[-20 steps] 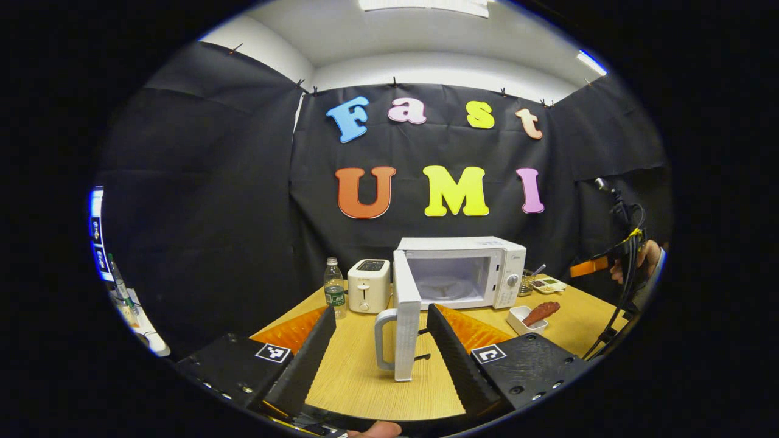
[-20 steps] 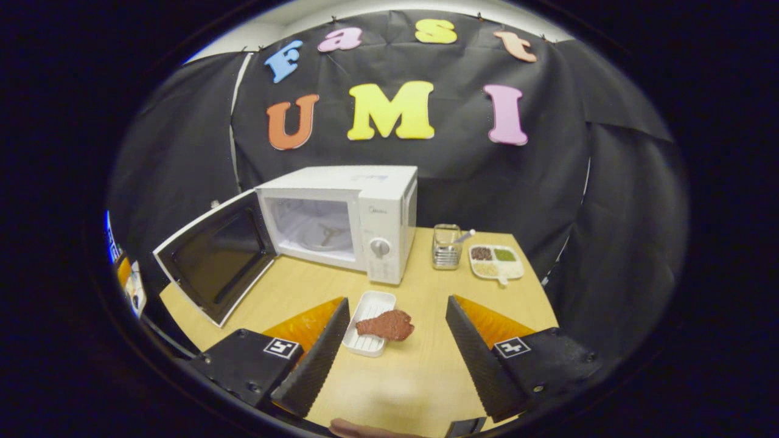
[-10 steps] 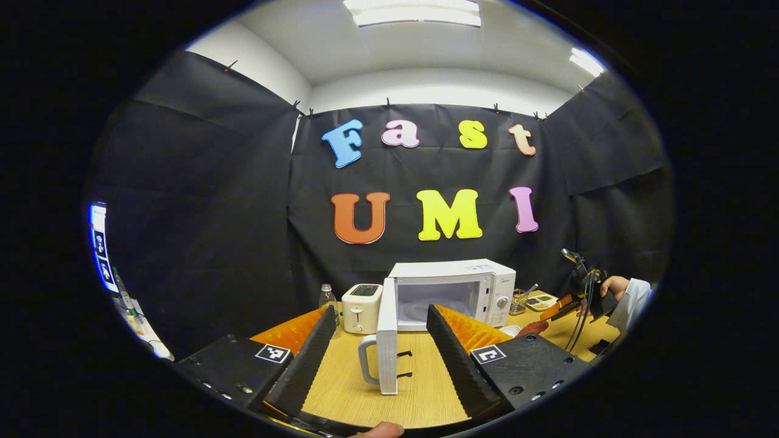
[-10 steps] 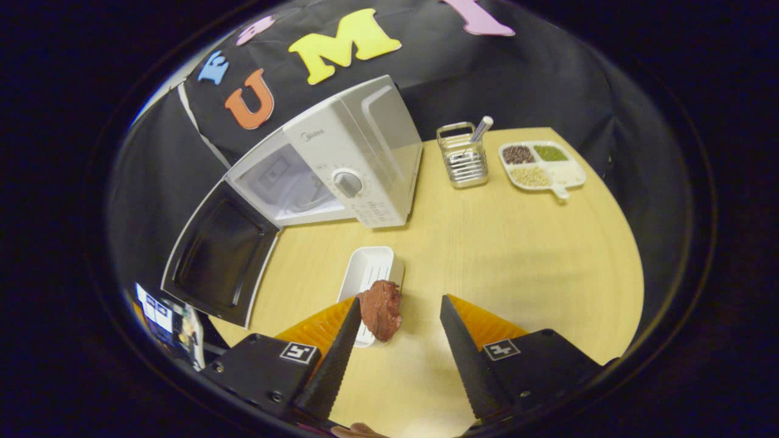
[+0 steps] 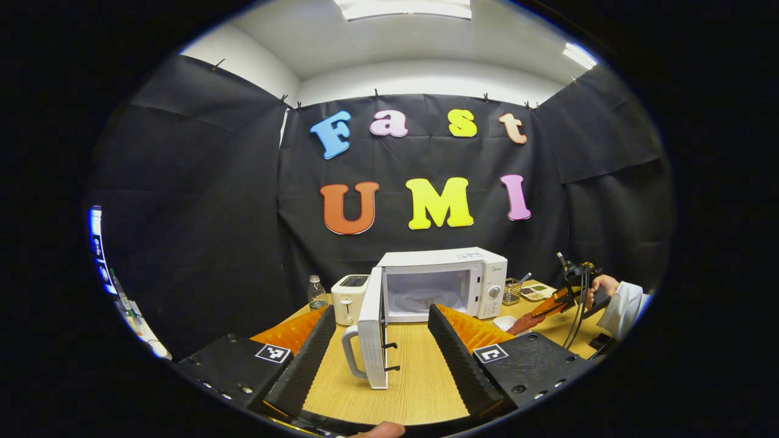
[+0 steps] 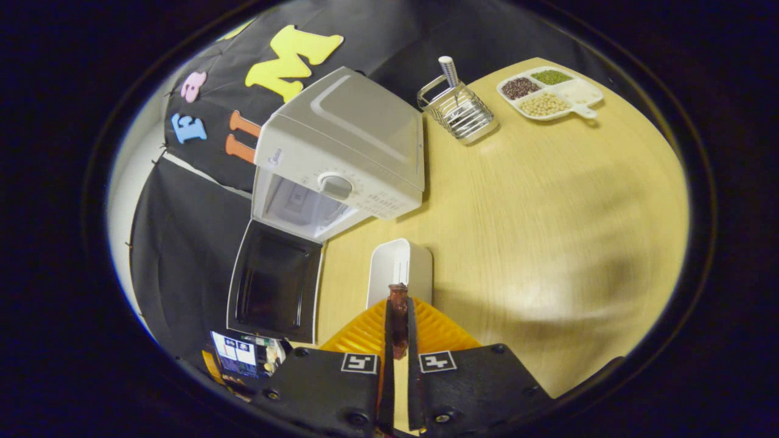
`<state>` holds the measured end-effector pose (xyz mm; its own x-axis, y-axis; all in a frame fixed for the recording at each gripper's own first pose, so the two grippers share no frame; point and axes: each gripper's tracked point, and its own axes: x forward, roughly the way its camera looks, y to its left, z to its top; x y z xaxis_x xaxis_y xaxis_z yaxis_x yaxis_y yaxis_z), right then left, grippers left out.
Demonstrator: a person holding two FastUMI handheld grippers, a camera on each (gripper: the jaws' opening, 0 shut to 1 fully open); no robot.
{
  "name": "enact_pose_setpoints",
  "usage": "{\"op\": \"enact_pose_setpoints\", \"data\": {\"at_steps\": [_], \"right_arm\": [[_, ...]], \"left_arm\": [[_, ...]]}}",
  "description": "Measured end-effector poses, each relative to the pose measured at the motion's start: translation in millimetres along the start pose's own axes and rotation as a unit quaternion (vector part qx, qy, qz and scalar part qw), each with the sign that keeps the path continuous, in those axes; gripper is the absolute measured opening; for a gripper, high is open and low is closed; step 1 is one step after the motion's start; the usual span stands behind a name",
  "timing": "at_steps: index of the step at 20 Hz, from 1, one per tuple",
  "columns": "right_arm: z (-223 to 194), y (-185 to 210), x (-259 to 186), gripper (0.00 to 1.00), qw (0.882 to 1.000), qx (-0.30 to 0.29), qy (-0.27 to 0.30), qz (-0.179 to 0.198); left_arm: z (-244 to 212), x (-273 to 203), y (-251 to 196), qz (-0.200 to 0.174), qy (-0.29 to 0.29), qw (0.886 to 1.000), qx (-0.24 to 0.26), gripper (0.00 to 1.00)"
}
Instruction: Open the microwave oven with the left hand, put the food in, and close the microwave oven.
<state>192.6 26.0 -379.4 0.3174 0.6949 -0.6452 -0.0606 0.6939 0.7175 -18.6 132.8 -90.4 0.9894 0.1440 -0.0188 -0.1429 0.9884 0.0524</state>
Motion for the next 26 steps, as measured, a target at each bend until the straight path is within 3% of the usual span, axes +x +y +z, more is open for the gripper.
{"op": "enact_pose_setpoints", "data": {"at_steps": [3, 6, 12, 20, 23, 26], "right_arm": [[-4.9, 7.9, -15.9, 0.11, 0.998, -0.050, -0.014, -0.037], [-10.6, 22.8, -31.7, 0.11, 0.989, -0.122, -0.038, -0.079], [-23.8, 65.5, -52.4, 0.11, 0.947, -0.265, -0.087, -0.161], [-35.1, 148.6, -11.7, 0.11, 0.895, -0.373, -0.162, -0.183], [-27.3, 169.9, 24.7, 0.11, 0.890, -0.376, -0.187, -0.177], [-9.3, 185.5, 61.7, 0.11, 0.897, -0.351, -0.210, -0.167]], "left_arm": [[1.7, -2.2, 1.5, -0.001, -0.001, 1.000, -0.006, 0.93], [1.2, -6.7, 3.4, -0.001, -0.004, 1.000, -0.010, 0.93], [-3.5, -12.9, 7.4, -0.006, 0.000, 1.000, -0.018, 0.93], [4.6, -24.5, -0.3, -0.022, -0.024, 0.999, -0.022, 0.93], [1.6, -24.3, -7.3, -0.045, -0.020, 0.998, -0.043, 0.93], [0.5, -19.9, -2.8, -0.044, -0.024, 0.998, -0.042, 0.93]]}}
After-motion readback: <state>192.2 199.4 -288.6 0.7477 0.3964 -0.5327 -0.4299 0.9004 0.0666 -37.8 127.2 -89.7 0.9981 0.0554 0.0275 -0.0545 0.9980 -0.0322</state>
